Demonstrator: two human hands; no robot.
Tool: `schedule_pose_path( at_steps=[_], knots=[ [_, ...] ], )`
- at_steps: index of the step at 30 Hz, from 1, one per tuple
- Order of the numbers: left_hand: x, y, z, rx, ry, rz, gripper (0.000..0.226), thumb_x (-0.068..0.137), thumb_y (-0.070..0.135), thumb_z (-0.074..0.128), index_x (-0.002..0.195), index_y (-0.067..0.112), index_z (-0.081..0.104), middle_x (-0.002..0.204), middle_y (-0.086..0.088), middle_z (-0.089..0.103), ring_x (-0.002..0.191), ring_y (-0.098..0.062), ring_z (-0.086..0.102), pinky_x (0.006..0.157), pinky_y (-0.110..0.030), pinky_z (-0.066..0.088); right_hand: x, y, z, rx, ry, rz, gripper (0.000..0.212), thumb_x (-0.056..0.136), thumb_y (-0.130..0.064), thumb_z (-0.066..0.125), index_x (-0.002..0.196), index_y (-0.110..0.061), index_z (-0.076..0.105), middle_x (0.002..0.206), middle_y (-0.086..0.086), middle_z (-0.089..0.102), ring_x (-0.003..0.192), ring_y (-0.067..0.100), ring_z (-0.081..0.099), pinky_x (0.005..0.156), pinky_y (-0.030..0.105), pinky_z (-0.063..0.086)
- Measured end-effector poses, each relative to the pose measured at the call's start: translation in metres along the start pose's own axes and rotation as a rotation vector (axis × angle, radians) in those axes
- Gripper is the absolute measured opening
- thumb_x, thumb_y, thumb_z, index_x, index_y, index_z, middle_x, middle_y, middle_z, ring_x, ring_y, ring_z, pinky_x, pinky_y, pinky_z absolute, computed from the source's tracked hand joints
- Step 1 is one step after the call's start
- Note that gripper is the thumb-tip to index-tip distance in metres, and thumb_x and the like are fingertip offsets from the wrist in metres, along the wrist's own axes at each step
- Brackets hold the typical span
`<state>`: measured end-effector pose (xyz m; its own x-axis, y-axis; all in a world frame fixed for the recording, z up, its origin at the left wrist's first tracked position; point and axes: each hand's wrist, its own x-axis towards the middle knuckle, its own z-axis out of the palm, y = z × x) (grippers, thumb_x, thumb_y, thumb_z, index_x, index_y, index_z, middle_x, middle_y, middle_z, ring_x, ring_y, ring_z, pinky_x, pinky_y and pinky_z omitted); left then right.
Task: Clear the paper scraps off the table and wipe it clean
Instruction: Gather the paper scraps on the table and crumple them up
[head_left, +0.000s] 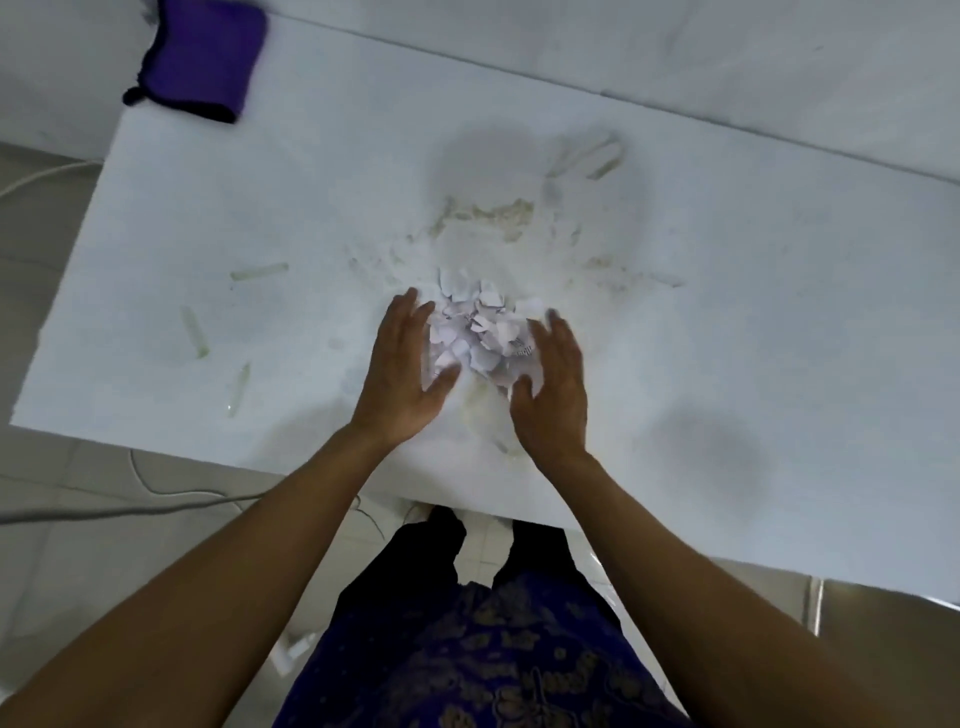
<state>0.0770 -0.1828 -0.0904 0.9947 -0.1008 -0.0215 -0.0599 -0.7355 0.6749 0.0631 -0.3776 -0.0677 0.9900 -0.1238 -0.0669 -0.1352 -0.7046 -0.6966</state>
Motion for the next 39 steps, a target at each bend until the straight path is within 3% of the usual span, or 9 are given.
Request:
schedule_pose_path(
  at_steps=[4,7,12,19,23,27,33,36,39],
  knots=[
    [0.001,-0.012,0.009,0.156,-0.208,0.110,0.122,0.074,0.059,0.077,0.160,0.010,0.005,0.167,-0.014,-0.008,0.154,-0.030,-0.013,0.125,-0.051,0.000,-0.019,0.010,0.010,0.039,-0.029,0.246,0.082,0.086,0.002,0.048,0.157,-0.004,0.008,0.166,0.009,-0.003,0.153,0.022,-0.008,0.124,0.045,0.010],
    [0.013,-0.014,0.012,0.176,-0.236,0.136,0.130,0.069,0.071,0.074,0.160,0.013,0.002,0.168,-0.013,-0.009,0.154,-0.029,-0.014,0.124,-0.051,-0.004,-0.022,-0.005,0.029,0.110,-0.135,0.093,0.079,0.085,0.004,0.040,0.155,0.002,0.004,0.166,0.013,-0.001,0.153,0.025,-0.007,0.124,0.047,0.010],
    [0.023,-0.021,0.011,0.139,-0.248,0.202,0.127,0.069,0.087,0.054,0.159,0.007,0.013,0.168,-0.013,-0.001,0.155,-0.027,-0.007,0.125,-0.050,-0.001,-0.006,-0.018,0.040,0.196,-0.149,0.050,0.095,0.071,0.010,0.041,0.157,-0.005,0.003,0.167,0.005,-0.002,0.153,0.018,-0.004,0.116,0.053,0.030],
    [0.020,-0.017,0.011,0.027,-0.142,0.187,0.091,0.090,0.055,0.064,0.155,0.005,0.026,0.167,-0.011,0.015,0.156,-0.023,0.007,0.125,-0.051,0.008,-0.003,0.009,0.018,0.081,-0.133,0.065,0.098,0.073,0.004,0.052,0.157,-0.008,0.004,0.167,0.001,-0.002,0.153,0.014,-0.005,0.118,0.050,0.029],
    [0.031,-0.015,0.011,0.040,0.034,0.071,0.060,0.105,0.033,0.049,0.154,0.005,0.030,0.166,-0.011,0.017,0.155,-0.024,0.008,0.126,-0.046,0.007,0.006,0.009,0.021,0.005,-0.151,0.020,0.099,0.072,0.002,0.055,0.157,-0.007,0.005,0.167,0.003,-0.001,0.153,0.016,-0.007,0.122,0.049,0.017],
    [0.050,-0.018,0.020,0.103,-0.047,0.011,0.061,0.107,0.035,0.034,0.158,0.006,0.019,0.167,-0.011,0.012,0.156,-0.022,0.005,0.126,-0.037,-0.002,0.026,-0.001,0.031,-0.049,-0.198,0.013,0.094,0.079,-0.003,0.056,0.157,-0.007,0.004,0.167,0.006,-0.002,0.153,0.016,-0.007,0.125,0.042,0.009],
    [0.038,-0.007,0.007,-0.114,0.005,0.065,0.060,0.105,0.033,0.037,0.156,0.005,0.025,0.166,-0.010,0.018,0.155,-0.020,0.010,0.126,-0.046,0.007,0.041,0.000,0.022,0.050,-0.139,-0.007,0.093,0.072,0.004,0.052,0.156,-0.005,0.013,0.166,0.007,0.007,0.154,0.017,0.000,0.124,0.045,0.012],
    [0.026,-0.024,-0.001,0.036,-0.081,0.173,0.077,0.100,0.040,0.052,0.158,0.003,0.017,0.168,-0.012,0.007,0.156,-0.026,0.003,0.126,-0.047,0.006,0.045,0.004,0.021,0.062,-0.162,0.001,0.088,0.073,-0.001,0.042,0.157,-0.006,0.014,0.166,0.006,0.008,0.153,0.016,0.001,0.124,0.045,0.014],
    [0.027,-0.031,0.010,0.215,-0.123,0.202,0.074,0.105,0.044,0.039,0.158,0.002,0.011,0.168,-0.016,0.004,0.156,-0.027,-0.001,0.126,-0.048,0.009,0.046,0.003,0.029,0.079,-0.222,-0.083,0.080,0.082,-0.001,0.042,0.157,-0.005,0.013,0.166,0.007,0.008,0.153,0.018,0.003,0.125,0.039,0.012]
  ],
)
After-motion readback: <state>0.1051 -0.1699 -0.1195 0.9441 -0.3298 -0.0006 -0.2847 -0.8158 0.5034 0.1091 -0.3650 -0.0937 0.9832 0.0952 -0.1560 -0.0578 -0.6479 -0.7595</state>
